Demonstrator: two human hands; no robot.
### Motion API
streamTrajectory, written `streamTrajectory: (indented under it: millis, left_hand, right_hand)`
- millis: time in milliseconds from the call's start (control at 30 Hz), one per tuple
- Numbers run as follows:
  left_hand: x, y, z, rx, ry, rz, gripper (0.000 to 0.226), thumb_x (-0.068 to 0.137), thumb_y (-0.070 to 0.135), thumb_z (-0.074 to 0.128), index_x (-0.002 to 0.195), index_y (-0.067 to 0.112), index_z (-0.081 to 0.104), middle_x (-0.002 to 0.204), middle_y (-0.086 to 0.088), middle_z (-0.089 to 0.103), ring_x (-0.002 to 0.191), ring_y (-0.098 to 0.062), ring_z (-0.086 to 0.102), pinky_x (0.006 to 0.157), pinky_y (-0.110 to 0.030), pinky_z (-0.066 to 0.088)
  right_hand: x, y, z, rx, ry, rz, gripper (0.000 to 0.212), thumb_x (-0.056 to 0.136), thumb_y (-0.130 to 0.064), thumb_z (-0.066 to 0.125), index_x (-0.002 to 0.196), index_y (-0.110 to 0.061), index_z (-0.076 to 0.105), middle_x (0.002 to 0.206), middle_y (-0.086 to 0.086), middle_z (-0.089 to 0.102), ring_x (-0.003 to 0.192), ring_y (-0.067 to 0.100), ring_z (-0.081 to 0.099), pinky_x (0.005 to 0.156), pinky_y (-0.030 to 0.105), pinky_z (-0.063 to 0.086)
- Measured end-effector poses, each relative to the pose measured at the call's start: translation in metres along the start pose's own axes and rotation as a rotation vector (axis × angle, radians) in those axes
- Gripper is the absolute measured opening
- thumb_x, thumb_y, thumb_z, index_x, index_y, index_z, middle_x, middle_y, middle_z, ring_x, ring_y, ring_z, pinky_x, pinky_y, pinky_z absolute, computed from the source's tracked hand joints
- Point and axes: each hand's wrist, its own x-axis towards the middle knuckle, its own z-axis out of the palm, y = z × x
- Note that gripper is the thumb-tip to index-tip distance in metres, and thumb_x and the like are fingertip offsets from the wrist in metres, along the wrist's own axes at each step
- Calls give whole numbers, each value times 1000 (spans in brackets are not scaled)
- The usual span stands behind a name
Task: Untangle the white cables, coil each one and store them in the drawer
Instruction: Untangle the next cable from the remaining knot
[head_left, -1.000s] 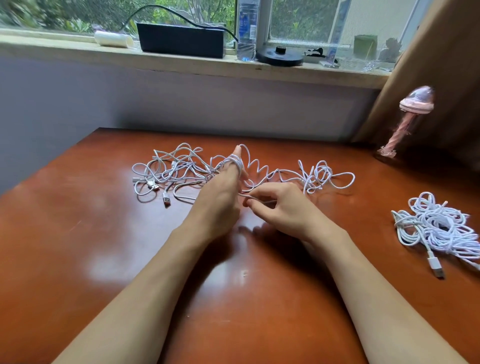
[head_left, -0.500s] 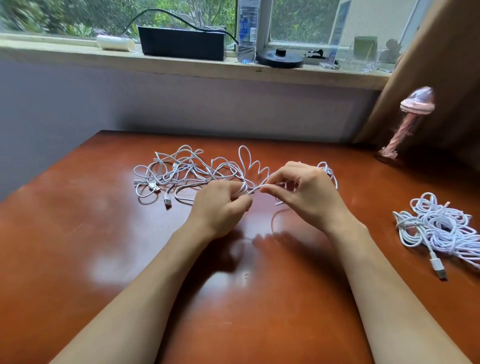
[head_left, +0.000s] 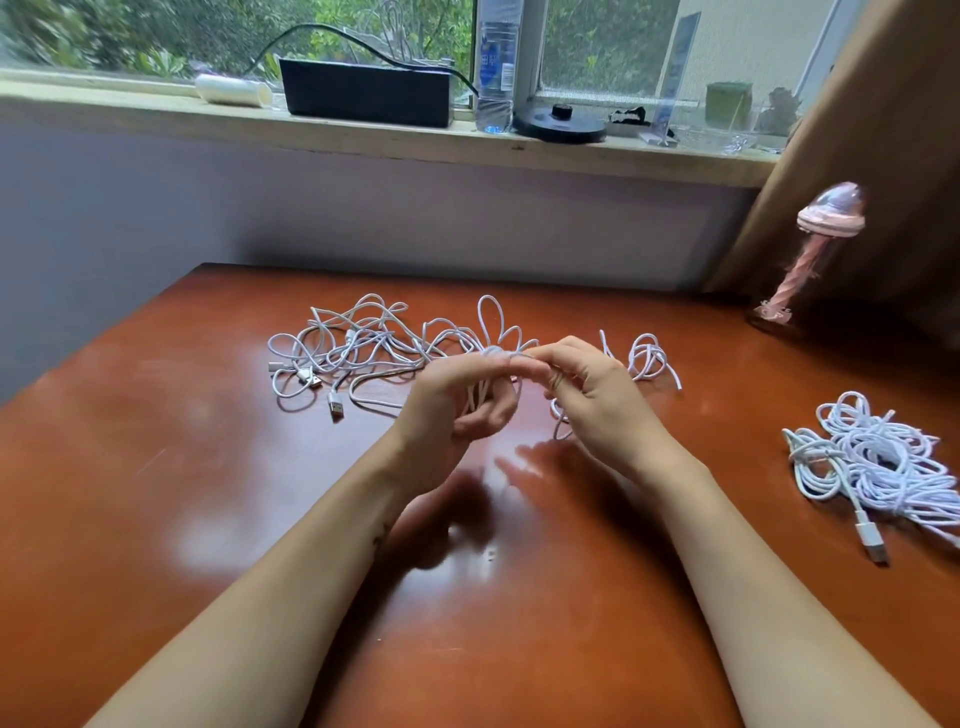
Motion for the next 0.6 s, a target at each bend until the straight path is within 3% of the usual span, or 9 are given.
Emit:
streamTrajectory:
  millis: [100,167,233,333,433,600]
  left_hand:
    - [1,8,2,-184,46,30,35,89,21,51,107,4,75,64,-8,64,43,-12,20,63,-38,7]
    - [2,13,2,-261,113,26,38,89,22,48,116,4,68,83,-11,73,41,-9,27,54,-25,22]
    - [4,15,0,-278,147,23,42,89,22,45,123,3,60,105,-13,74,44,-9,34,56,-22,39]
    - [3,15,-1,-306,161,36,48,90,19,45,136,4,47,131,-12,67,61,-15,47,69,-29,44]
    - [3,13,-2,-369,238,21,55,90,17,47,143,6,38,137,-13,63,79,-21,56,78,-33,46]
    - [4,10,-8,-293,295,31,43,90,38,49,124,12,49,135,-8,65,86,-22,61,84,-38,41]
  right_hand:
    - [-3,1,7,-32,-101,17,32,101,-9,57,128,-24,68,98,-5,59,89,12,59,87,29,51]
    - [-6,-2,12,-60,-190,36,41,101,-2,54,132,-26,65,104,-6,62,91,8,61,88,15,45]
    - [-9,-6,16,-48,-247,67,38,101,0,51,131,-21,65,105,-5,69,86,6,64,84,11,45]
    - [-11,-11,21,-80,-273,24,33,100,-2,54,126,-18,66,101,-9,73,88,4,65,86,12,45]
    - [-15,-11,28,-153,-236,-18,33,100,-9,57,130,-18,67,109,-8,72,96,4,61,88,13,42]
    - [-17,-6,39,-140,-205,-55,27,98,-15,58,122,-16,70,119,-6,69,98,-6,57,90,11,40]
